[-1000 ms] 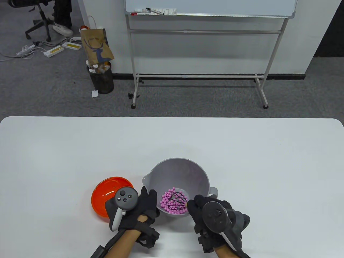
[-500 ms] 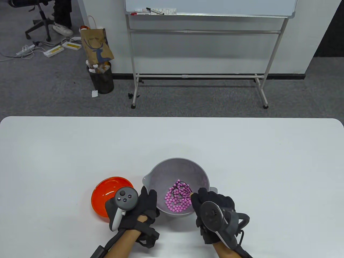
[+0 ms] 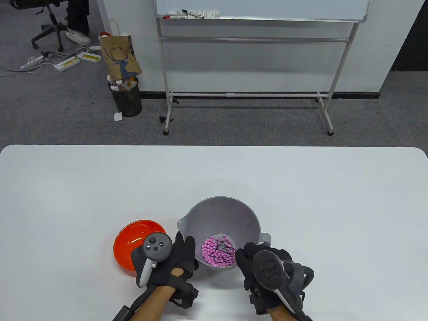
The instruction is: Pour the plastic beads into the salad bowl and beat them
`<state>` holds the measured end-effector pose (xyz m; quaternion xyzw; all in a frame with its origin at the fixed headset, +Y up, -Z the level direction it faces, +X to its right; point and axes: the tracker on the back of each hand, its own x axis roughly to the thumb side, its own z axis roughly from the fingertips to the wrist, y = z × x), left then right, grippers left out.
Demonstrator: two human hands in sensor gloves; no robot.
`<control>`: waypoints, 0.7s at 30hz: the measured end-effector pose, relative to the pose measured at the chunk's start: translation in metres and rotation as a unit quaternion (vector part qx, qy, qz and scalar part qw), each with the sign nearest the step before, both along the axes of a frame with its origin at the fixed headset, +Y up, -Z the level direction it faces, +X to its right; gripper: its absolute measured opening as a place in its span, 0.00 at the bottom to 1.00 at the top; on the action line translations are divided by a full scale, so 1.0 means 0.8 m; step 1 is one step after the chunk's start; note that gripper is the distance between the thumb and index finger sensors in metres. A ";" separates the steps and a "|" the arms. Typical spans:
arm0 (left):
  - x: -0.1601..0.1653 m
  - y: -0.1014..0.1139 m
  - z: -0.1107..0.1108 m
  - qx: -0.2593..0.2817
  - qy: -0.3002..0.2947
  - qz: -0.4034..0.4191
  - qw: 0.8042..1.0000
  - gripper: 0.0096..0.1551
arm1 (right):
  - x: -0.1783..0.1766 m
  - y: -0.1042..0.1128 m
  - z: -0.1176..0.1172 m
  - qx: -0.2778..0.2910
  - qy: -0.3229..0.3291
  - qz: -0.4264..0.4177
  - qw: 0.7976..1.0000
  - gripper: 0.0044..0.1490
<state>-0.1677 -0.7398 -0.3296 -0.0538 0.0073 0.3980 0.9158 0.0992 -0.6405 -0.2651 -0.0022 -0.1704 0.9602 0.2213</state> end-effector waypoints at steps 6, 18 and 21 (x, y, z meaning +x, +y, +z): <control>0.000 0.000 0.000 0.000 -0.001 0.000 1.000 0.46 | -0.001 -0.018 -0.009 0.039 -0.036 0.006 0.999 0.28; 0.000 0.000 0.000 0.000 -0.001 0.001 1.000 0.46 | -0.002 -0.002 0.002 0.092 -0.076 0.106 0.987 0.27; 0.000 0.000 0.000 0.000 -0.001 0.001 1.000 0.46 | -0.006 0.006 0.008 0.085 -0.067 0.117 0.987 0.27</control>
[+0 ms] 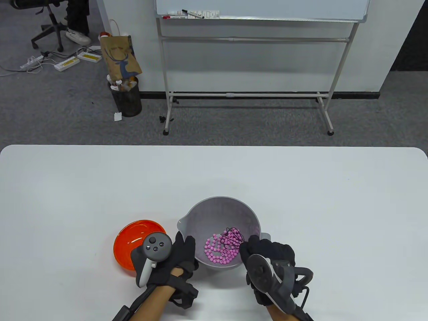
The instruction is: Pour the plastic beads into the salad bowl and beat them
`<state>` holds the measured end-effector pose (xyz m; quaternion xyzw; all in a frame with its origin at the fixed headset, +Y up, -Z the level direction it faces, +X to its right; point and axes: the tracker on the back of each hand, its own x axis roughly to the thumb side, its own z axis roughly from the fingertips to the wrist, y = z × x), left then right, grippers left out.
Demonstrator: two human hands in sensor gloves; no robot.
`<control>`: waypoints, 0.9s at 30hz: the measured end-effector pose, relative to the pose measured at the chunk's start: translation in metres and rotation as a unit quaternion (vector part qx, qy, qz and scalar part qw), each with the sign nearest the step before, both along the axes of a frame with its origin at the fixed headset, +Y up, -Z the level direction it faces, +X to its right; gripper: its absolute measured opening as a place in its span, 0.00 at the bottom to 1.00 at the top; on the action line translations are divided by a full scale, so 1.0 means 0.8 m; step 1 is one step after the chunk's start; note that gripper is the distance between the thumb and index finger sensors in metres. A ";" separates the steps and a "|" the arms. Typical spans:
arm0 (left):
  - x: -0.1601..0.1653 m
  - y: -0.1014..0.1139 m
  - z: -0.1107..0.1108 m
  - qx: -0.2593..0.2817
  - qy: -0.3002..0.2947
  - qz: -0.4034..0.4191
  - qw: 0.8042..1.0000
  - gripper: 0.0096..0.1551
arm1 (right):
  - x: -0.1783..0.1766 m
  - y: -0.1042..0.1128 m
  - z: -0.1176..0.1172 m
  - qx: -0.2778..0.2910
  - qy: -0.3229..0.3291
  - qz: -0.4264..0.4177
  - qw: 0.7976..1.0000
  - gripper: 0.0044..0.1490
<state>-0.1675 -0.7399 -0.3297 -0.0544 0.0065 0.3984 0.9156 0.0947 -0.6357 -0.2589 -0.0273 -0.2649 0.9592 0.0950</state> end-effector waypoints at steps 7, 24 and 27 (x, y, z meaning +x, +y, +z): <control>0.000 0.000 0.000 0.000 0.000 -0.001 1.000 0.46 | 0.007 0.001 -0.003 -0.070 0.054 -0.094 0.992 0.27; 0.000 0.000 0.000 0.000 0.000 0.000 1.000 0.46 | 0.006 -0.017 -0.013 0.003 -0.004 -0.031 0.999 0.27; 0.000 0.000 0.000 0.000 0.000 0.000 1.000 0.46 | 0.003 -0.010 -0.007 0.006 -0.006 -0.015 1.000 0.27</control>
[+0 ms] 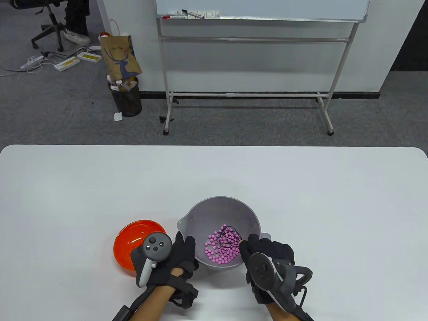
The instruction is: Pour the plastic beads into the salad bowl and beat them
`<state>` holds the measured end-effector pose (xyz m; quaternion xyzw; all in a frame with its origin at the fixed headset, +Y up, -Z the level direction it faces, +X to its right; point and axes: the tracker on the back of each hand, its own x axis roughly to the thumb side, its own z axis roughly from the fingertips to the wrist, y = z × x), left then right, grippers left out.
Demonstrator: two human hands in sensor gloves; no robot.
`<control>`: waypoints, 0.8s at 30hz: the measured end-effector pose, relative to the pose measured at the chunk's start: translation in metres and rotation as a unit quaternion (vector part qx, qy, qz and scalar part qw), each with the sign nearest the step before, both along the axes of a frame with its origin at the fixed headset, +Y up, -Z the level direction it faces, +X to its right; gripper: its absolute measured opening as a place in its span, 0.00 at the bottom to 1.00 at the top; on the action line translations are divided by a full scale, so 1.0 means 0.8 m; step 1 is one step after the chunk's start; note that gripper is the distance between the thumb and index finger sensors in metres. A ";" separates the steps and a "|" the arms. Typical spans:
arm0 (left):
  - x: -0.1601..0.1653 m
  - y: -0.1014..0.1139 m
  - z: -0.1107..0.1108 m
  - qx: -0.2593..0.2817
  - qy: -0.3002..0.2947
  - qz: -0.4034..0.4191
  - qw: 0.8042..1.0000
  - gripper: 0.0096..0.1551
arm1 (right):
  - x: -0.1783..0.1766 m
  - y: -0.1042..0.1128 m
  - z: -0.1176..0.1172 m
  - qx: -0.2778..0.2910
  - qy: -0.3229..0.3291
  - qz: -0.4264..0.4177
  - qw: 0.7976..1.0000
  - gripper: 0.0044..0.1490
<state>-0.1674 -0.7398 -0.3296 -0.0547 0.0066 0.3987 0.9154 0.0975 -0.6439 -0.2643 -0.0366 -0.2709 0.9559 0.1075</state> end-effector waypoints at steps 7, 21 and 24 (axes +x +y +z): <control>0.000 0.000 0.000 0.000 0.000 -0.001 1.000 0.46 | 0.002 0.014 0.006 -0.063 0.038 -0.047 0.996 0.27; 0.000 0.000 0.000 0.000 0.000 0.000 1.000 0.46 | 0.001 -0.012 -0.009 -0.027 0.012 -0.054 0.998 0.27; 0.000 0.000 0.000 0.000 0.000 0.000 1.000 0.46 | 0.000 -0.010 -0.006 -0.018 0.003 -0.032 0.999 0.27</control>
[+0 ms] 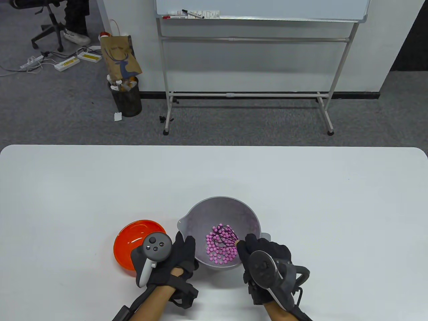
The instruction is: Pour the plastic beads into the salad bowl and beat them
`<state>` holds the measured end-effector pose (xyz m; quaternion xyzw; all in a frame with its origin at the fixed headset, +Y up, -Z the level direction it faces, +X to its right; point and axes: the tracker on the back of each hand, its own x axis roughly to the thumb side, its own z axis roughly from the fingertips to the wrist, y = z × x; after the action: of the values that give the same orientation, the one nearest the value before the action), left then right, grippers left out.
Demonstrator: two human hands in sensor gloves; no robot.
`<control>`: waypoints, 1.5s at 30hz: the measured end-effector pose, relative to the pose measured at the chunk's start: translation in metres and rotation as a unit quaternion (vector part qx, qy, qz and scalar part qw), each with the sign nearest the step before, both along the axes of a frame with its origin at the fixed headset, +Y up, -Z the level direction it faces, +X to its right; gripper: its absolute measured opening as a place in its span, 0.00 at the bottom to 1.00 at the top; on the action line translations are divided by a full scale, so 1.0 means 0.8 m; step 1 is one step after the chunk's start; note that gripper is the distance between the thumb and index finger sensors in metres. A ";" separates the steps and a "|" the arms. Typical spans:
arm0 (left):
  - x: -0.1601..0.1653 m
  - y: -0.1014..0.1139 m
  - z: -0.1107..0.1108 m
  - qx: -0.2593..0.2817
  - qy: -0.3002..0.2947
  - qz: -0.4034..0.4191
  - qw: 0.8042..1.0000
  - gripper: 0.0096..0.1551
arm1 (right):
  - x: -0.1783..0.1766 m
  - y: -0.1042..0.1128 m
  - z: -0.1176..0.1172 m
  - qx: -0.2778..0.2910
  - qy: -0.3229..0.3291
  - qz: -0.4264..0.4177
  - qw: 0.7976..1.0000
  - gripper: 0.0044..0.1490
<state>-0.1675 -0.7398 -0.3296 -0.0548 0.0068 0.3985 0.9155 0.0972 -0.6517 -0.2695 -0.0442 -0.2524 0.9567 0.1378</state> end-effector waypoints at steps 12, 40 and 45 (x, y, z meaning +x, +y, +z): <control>0.000 0.000 0.000 0.000 0.000 -0.001 1.000 0.46 | -0.001 0.026 0.014 -0.044 0.010 0.001 0.999 0.27; 0.000 0.000 0.000 0.000 0.002 0.000 1.000 0.46 | -0.002 0.020 0.013 0.000 -0.015 0.034 0.999 0.27; 0.000 0.000 0.000 0.000 0.002 -0.001 1.000 0.46 | 0.000 0.031 0.014 -0.049 0.013 -0.004 0.999 0.27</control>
<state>-0.1673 -0.7396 -0.3294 -0.0546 0.0084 0.3976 0.9159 0.0974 -0.6269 -0.2581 -0.0401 -0.2029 0.9679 0.1428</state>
